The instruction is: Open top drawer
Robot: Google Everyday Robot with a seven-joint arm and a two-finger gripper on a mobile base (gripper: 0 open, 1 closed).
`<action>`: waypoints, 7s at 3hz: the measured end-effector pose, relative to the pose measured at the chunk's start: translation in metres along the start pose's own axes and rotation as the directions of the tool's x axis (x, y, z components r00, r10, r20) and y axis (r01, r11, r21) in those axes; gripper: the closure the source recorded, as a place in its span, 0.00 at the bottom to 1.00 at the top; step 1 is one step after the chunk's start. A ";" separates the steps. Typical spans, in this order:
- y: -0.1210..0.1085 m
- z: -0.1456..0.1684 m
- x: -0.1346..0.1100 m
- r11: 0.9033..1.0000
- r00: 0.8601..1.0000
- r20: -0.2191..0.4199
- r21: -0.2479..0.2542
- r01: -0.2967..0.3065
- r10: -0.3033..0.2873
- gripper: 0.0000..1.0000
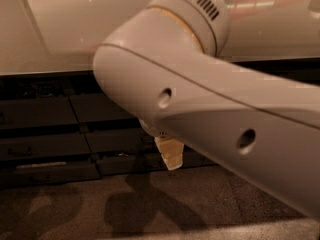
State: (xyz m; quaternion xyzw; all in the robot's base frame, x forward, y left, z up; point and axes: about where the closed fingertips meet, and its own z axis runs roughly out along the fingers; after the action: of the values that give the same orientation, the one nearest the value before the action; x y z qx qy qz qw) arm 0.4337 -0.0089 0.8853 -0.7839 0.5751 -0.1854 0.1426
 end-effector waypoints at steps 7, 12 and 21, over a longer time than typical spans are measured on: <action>-0.037 0.033 0.080 0.975 0.951 0.269 0.120 -0.189 0.151 0.00; -0.091 0.169 0.167 0.944 0.910 0.257 -0.140 -0.298 0.325 0.00; -0.083 0.257 0.190 0.952 0.947 0.176 -0.196 -0.233 0.268 0.00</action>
Offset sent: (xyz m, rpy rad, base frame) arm 0.0061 -0.0178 0.0094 0.5735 0.0740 0.2505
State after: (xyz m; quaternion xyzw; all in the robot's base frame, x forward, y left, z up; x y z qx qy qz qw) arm 0.6716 -0.1629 0.7170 -0.7282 0.6669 -0.0351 0.1538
